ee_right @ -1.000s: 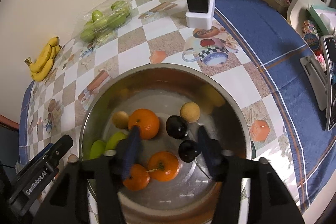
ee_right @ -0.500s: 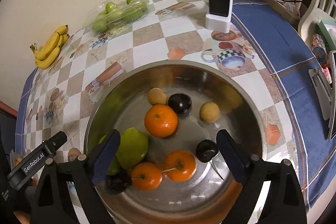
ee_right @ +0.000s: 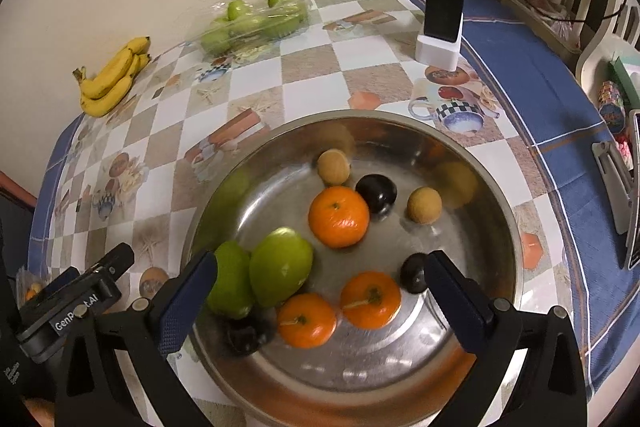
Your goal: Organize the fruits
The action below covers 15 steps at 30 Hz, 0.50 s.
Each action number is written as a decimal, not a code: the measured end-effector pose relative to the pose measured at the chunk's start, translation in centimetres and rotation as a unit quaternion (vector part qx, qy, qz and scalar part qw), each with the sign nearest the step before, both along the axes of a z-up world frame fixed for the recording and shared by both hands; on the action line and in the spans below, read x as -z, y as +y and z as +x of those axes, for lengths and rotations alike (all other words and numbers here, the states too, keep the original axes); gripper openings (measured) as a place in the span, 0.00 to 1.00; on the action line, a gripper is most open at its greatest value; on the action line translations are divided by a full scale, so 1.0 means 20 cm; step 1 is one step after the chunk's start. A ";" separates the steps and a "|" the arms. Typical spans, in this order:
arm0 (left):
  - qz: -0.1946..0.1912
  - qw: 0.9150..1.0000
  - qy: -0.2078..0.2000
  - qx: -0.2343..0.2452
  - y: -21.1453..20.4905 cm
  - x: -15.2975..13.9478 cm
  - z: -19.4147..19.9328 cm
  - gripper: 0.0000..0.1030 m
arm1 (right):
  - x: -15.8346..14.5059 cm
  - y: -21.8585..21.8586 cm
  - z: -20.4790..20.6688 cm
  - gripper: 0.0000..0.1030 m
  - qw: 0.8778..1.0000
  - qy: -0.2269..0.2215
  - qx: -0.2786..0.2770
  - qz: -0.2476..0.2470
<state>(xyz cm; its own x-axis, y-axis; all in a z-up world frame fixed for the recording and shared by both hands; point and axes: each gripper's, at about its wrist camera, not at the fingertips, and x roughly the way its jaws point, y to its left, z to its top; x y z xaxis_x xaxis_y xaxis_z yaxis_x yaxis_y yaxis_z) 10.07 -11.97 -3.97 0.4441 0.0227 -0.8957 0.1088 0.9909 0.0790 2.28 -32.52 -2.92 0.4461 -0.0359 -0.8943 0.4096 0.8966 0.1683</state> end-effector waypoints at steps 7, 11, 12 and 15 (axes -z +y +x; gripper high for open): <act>0.056 0.998 -0.018 0.005 0.05 -0.05 -0.14 1.00 | -0.01 0.07 -0.11 1.00 1.000 0.003 -0.006 -0.006; 0.071 0.997 -0.010 0.010 0.09 -0.07 -0.22 1.00 | -0.02 0.11 -0.18 1.00 1.000 0.007 -0.009 -0.011; 0.073 0.997 -0.008 0.011 0.10 -0.07 -0.23 1.00 | -0.02 0.12 -0.20 1.00 1.000 0.007 -0.009 -0.012; 0.083 0.996 -0.002 0.016 0.13 -0.08 -0.30 1.00 | -0.03 0.14 -0.25 1.00 1.000 0.008 -0.009 -0.011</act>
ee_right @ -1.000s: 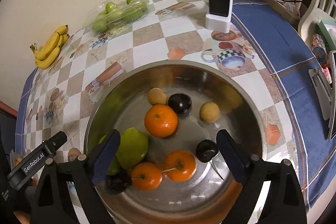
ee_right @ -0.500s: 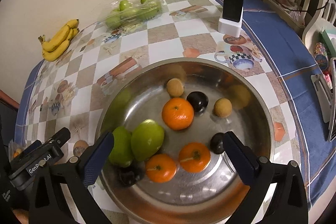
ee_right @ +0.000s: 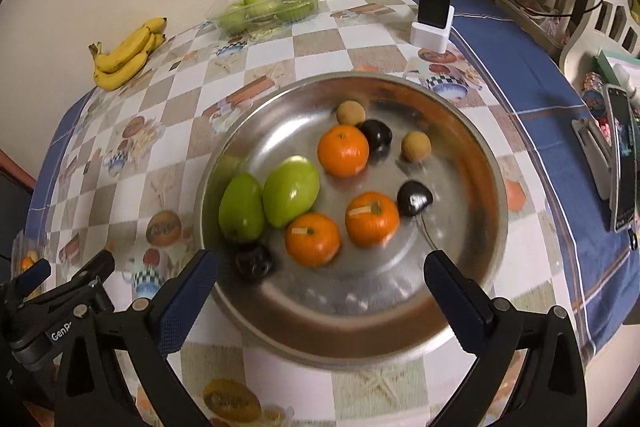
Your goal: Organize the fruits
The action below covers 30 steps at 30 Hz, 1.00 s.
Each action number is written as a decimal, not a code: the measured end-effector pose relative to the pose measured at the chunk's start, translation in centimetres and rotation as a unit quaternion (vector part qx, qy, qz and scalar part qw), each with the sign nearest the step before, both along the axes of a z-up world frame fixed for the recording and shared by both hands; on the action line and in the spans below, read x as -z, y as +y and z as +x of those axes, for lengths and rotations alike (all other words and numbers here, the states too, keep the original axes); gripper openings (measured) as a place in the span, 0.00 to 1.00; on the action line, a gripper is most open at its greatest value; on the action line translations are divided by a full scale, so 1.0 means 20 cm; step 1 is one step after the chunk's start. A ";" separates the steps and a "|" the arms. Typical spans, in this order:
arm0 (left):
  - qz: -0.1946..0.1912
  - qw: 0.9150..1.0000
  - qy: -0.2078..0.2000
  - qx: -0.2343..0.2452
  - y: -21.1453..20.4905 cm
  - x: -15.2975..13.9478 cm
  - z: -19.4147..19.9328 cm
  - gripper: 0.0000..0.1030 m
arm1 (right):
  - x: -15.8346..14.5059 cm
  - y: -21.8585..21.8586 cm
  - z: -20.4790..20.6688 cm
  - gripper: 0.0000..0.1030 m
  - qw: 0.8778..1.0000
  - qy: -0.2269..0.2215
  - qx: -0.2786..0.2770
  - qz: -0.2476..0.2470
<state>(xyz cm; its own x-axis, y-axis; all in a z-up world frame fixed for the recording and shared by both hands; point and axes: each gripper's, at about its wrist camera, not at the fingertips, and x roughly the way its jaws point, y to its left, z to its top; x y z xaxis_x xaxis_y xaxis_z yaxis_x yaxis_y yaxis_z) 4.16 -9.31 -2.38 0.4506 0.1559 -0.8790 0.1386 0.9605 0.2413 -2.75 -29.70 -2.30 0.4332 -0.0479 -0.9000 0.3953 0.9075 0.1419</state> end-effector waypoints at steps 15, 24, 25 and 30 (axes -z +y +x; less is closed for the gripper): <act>-0.013 1.000 0.015 -0.010 0.15 -0.03 -0.18 1.00 | 0.00 0.04 -0.20 1.00 1.000 0.013 0.006 0.007; -0.029 0.999 0.011 -0.006 0.18 -0.05 -0.22 1.00 | -0.02 0.06 -0.26 1.00 1.000 0.012 0.005 -0.004; -0.033 0.999 0.012 -0.007 0.18 -0.06 -0.22 1.00 | -0.02 0.07 -0.26 1.00 1.000 0.012 0.004 -0.006; -0.047 0.999 0.015 -0.007 0.20 -0.07 -0.23 1.00 | -0.05 0.08 -0.27 1.00 1.000 0.003 0.005 -0.014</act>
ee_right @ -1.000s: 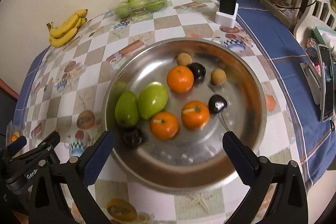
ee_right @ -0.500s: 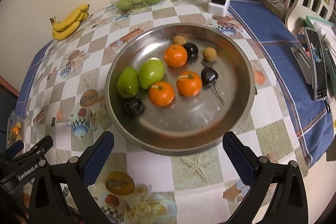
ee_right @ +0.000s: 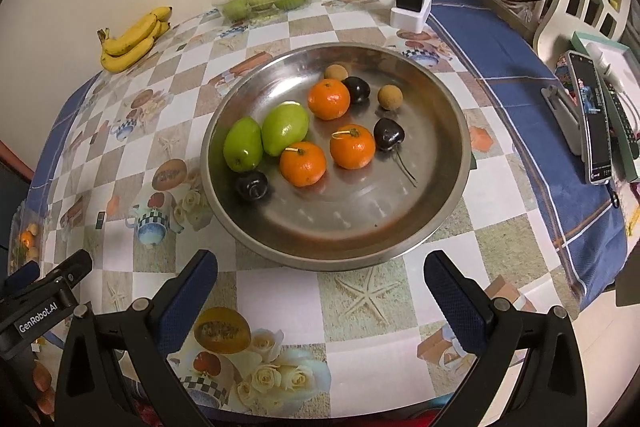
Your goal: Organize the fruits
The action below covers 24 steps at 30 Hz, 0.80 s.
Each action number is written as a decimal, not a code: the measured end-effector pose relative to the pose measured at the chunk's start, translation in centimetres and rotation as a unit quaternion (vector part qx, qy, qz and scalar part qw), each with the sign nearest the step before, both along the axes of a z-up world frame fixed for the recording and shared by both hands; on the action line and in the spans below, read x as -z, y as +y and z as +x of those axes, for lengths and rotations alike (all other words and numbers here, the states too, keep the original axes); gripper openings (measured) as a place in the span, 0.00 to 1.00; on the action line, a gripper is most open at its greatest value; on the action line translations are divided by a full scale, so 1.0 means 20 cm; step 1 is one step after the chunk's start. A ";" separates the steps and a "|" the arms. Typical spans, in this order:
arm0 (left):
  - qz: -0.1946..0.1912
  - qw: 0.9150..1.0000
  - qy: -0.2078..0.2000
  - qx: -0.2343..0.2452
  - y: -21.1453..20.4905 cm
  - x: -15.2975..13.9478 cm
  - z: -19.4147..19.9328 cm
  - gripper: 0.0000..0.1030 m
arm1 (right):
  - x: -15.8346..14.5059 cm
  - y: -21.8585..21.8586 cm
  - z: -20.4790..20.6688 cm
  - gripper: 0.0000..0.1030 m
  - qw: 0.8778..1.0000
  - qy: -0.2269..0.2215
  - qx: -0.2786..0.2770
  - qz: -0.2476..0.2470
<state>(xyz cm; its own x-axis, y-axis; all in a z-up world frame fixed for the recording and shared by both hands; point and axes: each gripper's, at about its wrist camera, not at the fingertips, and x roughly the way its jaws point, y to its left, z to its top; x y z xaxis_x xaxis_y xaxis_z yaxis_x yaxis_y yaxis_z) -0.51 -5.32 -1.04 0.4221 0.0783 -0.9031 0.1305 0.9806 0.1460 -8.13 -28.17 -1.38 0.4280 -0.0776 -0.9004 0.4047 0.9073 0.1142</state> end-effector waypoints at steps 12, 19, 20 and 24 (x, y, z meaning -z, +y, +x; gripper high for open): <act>-0.008 1.000 0.004 -0.004 0.02 0.01 0.00 1.00 | 0.02 0.02 0.02 1.00 1.000 0.008 -0.007 -0.001; -0.014 1.000 0.011 0.006 0.01 0.03 0.01 1.00 | 0.01 0.03 0.02 1.00 1.000 0.003 -0.009 -0.009; -0.012 1.000 0.011 0.008 0.00 0.03 0.01 1.00 | 0.01 0.03 0.02 1.00 1.000 0.002 -0.009 -0.009; -0.013 1.000 0.013 0.010 -0.01 0.03 0.01 1.00 | 0.01 0.03 0.01 1.00 1.000 0.003 -0.007 -0.011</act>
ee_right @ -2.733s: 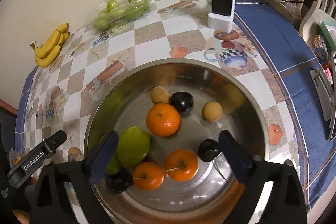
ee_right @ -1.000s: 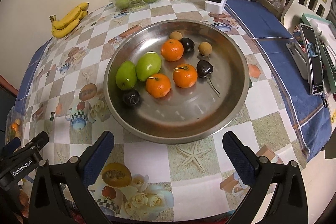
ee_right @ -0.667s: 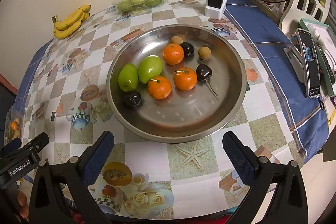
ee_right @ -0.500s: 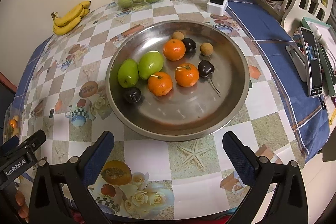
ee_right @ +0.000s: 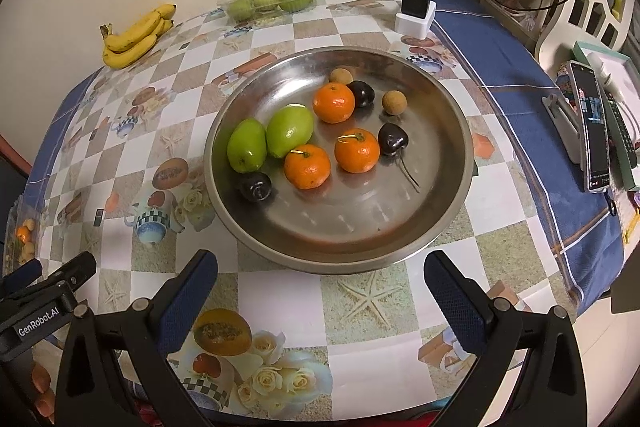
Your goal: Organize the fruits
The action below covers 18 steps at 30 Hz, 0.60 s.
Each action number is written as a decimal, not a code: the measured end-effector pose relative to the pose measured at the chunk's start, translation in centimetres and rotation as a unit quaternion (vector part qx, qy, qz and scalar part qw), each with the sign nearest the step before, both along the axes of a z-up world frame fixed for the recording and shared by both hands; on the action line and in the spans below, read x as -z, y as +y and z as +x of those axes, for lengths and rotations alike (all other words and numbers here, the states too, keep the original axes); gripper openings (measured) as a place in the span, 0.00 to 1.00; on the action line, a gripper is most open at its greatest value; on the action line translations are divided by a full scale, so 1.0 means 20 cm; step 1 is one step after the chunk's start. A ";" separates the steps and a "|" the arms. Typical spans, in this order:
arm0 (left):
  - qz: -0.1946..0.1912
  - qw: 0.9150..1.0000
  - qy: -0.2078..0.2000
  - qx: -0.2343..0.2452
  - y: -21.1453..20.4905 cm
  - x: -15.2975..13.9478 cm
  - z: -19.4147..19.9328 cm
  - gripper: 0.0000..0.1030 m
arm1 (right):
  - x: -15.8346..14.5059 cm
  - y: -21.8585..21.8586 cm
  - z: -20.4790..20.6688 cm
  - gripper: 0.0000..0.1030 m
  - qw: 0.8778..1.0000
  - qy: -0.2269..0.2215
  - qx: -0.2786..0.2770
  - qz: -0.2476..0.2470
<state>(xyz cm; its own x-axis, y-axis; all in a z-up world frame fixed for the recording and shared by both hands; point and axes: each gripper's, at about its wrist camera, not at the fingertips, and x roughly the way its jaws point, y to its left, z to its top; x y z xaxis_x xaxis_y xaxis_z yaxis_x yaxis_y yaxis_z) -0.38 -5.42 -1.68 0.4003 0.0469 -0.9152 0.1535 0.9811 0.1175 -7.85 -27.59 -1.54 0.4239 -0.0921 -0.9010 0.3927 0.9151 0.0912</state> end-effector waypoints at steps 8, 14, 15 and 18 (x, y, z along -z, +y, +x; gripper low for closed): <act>-0.009 1.000 0.005 -0.014 0.03 0.01 0.01 1.00 | 0.00 0.00 0.00 1.00 1.000 0.002 -0.001 0.000; -0.010 1.000 0.003 -0.009 0.03 0.00 0.01 1.00 | 0.00 0.00 0.00 1.00 1.000 0.002 0.000 0.000; -0.010 1.000 0.003 -0.008 0.02 0.00 0.01 1.00 | 0.00 0.00 0.00 1.00 1.000 0.002 0.000 0.000; -0.008 1.000 0.003 -0.005 0.02 0.00 0.01 1.00 | 0.01 0.00 0.01 1.00 1.000 0.005 0.000 0.002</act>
<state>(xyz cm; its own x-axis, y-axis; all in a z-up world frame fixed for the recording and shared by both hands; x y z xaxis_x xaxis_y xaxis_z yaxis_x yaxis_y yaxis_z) -0.28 -5.07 -1.72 0.3944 0.0365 -0.9182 0.1436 0.9845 0.1008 -7.75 -27.61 -1.71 0.4153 -0.0895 -0.9053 0.3940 0.9147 0.0903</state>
